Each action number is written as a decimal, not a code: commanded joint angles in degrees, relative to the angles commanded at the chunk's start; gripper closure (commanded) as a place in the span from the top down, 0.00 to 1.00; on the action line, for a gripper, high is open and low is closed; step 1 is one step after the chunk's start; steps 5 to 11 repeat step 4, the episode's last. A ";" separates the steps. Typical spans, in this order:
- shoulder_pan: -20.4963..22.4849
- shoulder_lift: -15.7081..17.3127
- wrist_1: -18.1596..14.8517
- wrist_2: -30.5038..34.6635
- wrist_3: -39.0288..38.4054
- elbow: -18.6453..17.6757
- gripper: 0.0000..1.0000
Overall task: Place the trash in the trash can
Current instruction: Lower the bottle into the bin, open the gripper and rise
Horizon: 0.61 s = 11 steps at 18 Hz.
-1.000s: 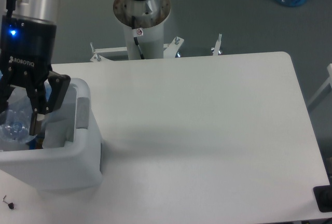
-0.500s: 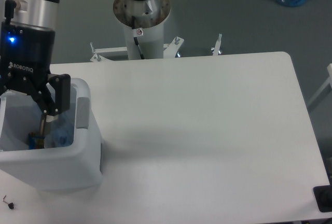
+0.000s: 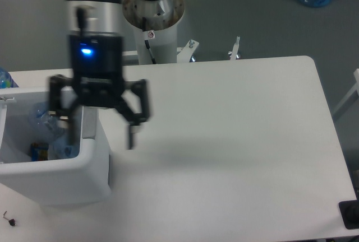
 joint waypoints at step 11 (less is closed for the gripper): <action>0.54 1.85 -1.50 4.05 5.54 -2.46 1.00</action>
